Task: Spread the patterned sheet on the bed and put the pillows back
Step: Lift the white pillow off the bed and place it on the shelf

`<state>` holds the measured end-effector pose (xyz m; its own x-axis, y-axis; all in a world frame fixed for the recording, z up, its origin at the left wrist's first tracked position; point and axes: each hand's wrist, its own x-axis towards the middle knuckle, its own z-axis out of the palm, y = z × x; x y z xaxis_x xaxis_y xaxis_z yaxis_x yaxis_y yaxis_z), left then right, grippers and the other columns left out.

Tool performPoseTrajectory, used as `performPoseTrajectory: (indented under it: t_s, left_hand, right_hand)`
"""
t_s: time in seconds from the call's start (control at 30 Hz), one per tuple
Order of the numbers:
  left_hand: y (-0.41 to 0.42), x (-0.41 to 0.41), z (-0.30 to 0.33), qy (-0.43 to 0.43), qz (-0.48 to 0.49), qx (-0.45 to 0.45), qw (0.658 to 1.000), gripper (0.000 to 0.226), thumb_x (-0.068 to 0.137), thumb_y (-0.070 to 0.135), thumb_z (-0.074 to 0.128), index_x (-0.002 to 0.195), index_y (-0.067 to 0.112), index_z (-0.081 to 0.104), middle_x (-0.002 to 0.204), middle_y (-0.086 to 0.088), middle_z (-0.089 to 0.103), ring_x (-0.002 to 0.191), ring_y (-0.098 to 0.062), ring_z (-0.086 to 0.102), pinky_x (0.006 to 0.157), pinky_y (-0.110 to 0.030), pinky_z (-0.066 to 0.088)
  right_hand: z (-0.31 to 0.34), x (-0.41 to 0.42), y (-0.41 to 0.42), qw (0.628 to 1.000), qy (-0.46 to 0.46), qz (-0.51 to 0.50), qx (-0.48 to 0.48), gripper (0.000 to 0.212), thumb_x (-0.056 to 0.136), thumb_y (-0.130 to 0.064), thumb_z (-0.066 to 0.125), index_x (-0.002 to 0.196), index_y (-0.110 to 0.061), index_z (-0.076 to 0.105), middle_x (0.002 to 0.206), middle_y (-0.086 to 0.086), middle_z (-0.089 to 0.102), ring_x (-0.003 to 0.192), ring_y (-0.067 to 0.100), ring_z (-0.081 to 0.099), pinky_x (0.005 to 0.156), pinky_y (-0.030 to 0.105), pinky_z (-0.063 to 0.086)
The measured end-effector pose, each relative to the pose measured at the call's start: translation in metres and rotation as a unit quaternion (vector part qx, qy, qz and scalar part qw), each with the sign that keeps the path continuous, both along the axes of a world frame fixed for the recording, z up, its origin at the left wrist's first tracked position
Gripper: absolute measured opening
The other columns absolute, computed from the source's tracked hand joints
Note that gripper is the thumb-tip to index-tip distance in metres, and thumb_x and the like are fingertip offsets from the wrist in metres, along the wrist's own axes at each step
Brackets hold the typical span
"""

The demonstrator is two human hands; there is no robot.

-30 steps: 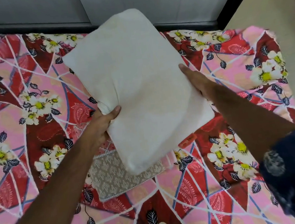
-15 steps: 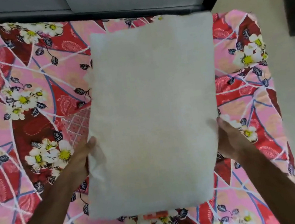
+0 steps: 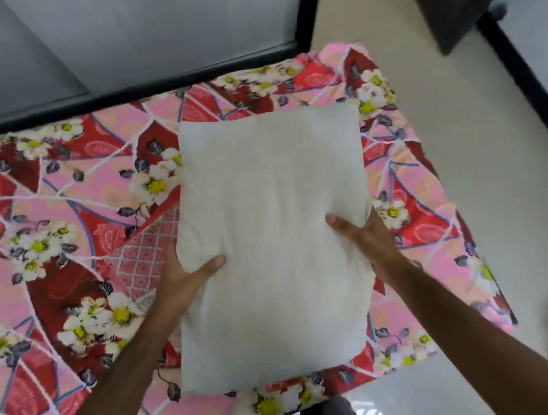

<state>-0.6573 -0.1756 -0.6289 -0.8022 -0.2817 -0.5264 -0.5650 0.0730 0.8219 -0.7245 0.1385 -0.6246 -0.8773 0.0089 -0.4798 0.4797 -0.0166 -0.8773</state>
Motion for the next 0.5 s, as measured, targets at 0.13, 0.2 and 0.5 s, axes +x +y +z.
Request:
performPoseTrajectory:
  t_s: [0.13,0.2,0.5]
  left_hand:
    - [0.026,0.024,0.044,0.045,-0.056,-0.026,0.997,0.078,0.087,0.03,0.077,0.151,0.024,0.034,0.144,0.002,0.051,0.129,-0.019,0.05,0.11,-0.038,0.039]
    - [0.039,0.035,0.069,0.064,-0.078,-0.018,0.995,0.081,0.091,0.036,0.071,0.157,0.025,0.026,0.153,0.004,0.043,0.136,-0.018,0.043,0.114,-0.038,0.034]
    - [0.153,0.072,0.178,0.133,-0.253,0.052,0.957,0.08,0.077,0.056,0.075,0.141,0.02,0.044,0.134,0.004,0.064,0.121,-0.013,0.062,0.105,-0.038,0.048]
  right_hand:
    - [0.053,0.056,0.029,0.998,0.025,-0.059,0.03,0.052,0.083,-0.016,0.082,0.129,-0.024,0.06,0.117,-0.006,0.075,0.106,0.014,0.073,0.086,0.032,0.061]
    - [0.083,0.089,0.042,0.995,0.038,-0.086,0.046,0.058,0.081,-0.023,0.085,0.132,-0.027,0.058,0.118,-0.009,0.074,0.106,0.01,0.072,0.088,0.033,0.061]
    - [0.226,0.266,0.136,0.955,0.099,-0.268,0.081,0.059,0.074,-0.035,0.089,0.125,-0.034,0.06,0.111,-0.015,0.075,0.098,0.006,0.072,0.078,0.025,0.059]
